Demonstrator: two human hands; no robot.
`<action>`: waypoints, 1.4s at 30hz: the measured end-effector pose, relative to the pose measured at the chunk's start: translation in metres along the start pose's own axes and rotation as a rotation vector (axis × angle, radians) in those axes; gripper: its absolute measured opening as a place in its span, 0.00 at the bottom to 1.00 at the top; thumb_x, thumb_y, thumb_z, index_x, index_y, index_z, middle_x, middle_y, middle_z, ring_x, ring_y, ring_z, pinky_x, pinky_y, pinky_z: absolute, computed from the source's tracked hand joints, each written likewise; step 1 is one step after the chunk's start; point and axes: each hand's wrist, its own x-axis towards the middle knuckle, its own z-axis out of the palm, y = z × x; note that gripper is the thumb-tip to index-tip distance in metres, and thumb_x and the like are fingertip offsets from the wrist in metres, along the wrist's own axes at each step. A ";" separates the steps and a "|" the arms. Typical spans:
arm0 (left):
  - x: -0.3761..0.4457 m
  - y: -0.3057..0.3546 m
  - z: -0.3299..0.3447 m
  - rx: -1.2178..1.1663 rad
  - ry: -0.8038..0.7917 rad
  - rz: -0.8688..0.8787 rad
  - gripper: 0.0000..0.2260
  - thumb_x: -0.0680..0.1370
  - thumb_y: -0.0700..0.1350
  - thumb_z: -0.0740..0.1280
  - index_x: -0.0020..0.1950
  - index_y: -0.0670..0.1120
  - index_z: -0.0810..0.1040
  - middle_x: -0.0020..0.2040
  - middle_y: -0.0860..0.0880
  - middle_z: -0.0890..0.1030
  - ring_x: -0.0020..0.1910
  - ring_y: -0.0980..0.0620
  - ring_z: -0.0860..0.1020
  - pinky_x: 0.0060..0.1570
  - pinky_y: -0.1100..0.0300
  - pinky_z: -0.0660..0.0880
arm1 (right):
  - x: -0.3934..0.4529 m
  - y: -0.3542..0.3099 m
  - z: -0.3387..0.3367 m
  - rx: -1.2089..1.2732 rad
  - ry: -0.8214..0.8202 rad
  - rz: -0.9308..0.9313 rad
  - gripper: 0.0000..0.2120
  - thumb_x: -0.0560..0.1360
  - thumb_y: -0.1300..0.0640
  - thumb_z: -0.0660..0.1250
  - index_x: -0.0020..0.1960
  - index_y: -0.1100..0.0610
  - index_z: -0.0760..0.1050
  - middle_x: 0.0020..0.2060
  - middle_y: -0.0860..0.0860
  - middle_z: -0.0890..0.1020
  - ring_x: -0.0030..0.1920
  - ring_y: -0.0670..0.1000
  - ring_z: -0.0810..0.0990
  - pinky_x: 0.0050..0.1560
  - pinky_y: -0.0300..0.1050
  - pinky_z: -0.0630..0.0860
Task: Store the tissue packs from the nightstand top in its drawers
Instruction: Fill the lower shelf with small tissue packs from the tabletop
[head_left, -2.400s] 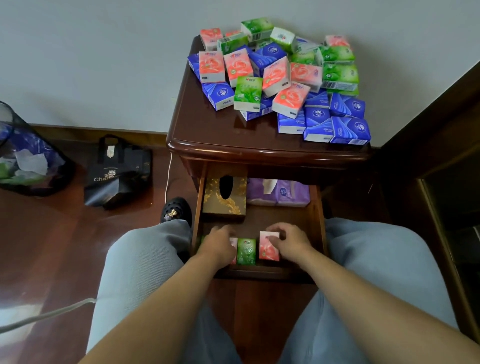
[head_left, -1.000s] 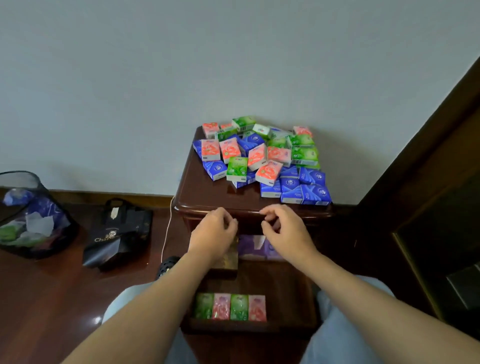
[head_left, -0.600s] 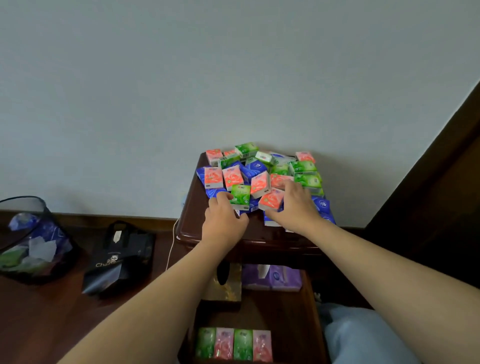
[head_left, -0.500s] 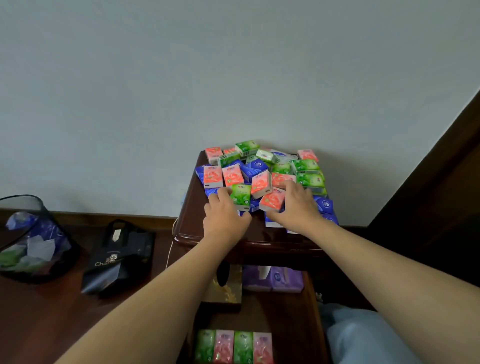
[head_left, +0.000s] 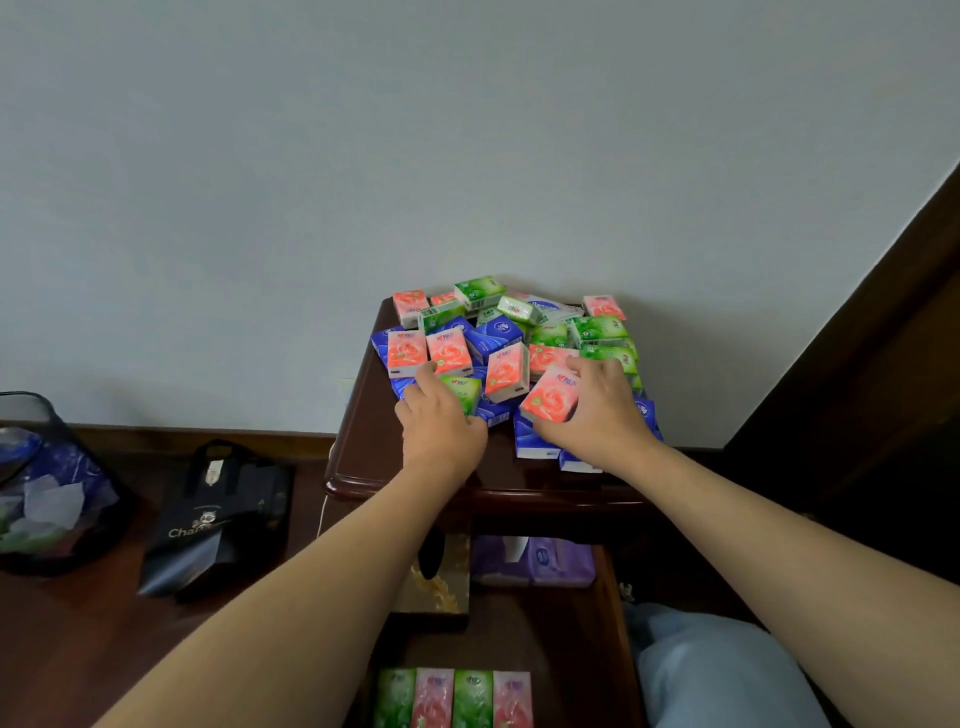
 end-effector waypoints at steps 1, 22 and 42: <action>-0.006 -0.002 -0.003 -0.011 0.001 -0.019 0.37 0.76 0.41 0.70 0.80 0.40 0.54 0.69 0.38 0.69 0.68 0.38 0.68 0.69 0.47 0.64 | -0.005 0.000 -0.004 0.009 0.001 0.017 0.47 0.66 0.40 0.81 0.77 0.54 0.64 0.67 0.54 0.66 0.70 0.56 0.67 0.67 0.51 0.69; -0.173 -0.132 0.020 -0.510 -0.385 -0.312 0.25 0.70 0.32 0.74 0.60 0.53 0.75 0.58 0.46 0.76 0.52 0.45 0.81 0.49 0.54 0.84 | -0.195 0.063 0.073 0.496 -0.467 0.265 0.19 0.77 0.61 0.76 0.62 0.46 0.76 0.49 0.56 0.84 0.43 0.53 0.87 0.39 0.61 0.86; -0.170 -0.171 0.095 0.321 -0.761 -0.216 0.31 0.77 0.45 0.72 0.78 0.48 0.64 0.73 0.42 0.61 0.68 0.38 0.73 0.67 0.47 0.73 | -0.179 0.113 0.172 -0.111 -0.714 0.375 0.21 0.73 0.57 0.78 0.63 0.48 0.77 0.62 0.50 0.81 0.59 0.51 0.82 0.57 0.43 0.79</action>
